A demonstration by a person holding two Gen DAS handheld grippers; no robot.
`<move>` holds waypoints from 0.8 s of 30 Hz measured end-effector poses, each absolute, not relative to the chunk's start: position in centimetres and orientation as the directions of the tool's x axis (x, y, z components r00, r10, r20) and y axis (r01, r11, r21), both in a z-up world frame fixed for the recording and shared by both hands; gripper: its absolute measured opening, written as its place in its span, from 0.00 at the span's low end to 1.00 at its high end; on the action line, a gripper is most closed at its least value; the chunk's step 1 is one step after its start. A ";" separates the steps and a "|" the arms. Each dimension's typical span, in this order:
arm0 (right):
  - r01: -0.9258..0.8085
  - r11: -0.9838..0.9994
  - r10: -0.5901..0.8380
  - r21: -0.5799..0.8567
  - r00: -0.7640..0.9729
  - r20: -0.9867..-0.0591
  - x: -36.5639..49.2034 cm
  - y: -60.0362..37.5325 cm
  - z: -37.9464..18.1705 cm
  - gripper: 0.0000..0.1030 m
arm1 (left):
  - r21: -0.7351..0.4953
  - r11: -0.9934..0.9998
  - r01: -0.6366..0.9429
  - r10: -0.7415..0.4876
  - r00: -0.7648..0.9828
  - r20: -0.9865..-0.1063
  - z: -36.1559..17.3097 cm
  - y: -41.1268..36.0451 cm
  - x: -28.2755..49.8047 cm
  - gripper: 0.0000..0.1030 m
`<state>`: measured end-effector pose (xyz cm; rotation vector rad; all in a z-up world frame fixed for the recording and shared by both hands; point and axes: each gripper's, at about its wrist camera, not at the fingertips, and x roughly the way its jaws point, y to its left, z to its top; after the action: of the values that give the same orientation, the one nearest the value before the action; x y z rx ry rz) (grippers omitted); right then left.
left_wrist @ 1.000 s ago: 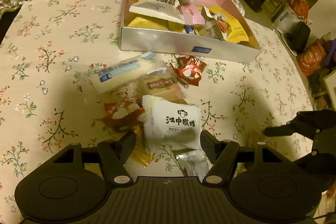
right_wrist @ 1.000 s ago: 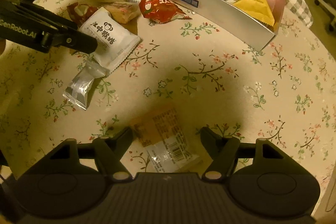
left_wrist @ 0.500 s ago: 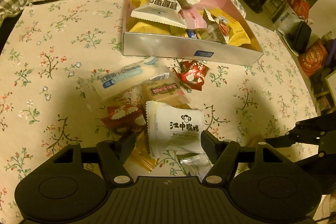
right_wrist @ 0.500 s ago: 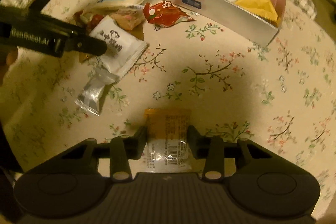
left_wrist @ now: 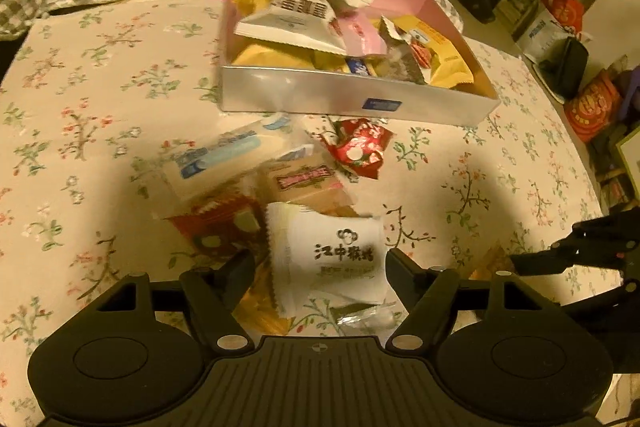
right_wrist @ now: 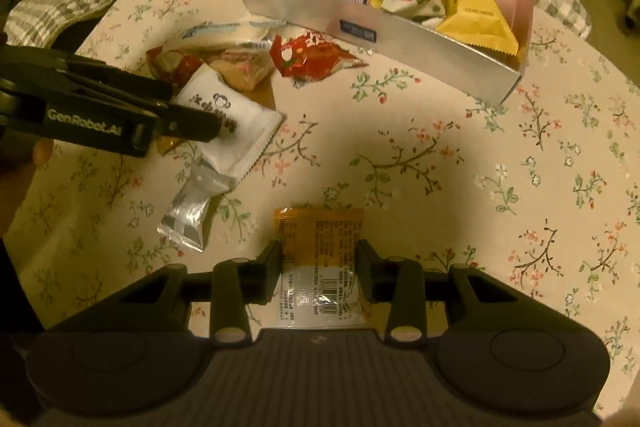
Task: Organize snacks
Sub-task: 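Close the right tool on the orange-labelled packet while the left tool grasps the white Jiangzhong packet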
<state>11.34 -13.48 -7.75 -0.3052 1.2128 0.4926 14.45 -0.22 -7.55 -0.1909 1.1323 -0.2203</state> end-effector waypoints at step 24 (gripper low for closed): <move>-0.470 0.881 0.228 0.055 0.320 -0.920 12.1 -14.0 -6.6 0.35 | -0.252 0.956 0.148 -0.292 0.459 -0.839 -6.0 -1.6 14.2 0.17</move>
<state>12.06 -14.05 -6.56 -0.2400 1.1595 0.4646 14.19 -1.63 -5.98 -0.1510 1.0606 -0.2718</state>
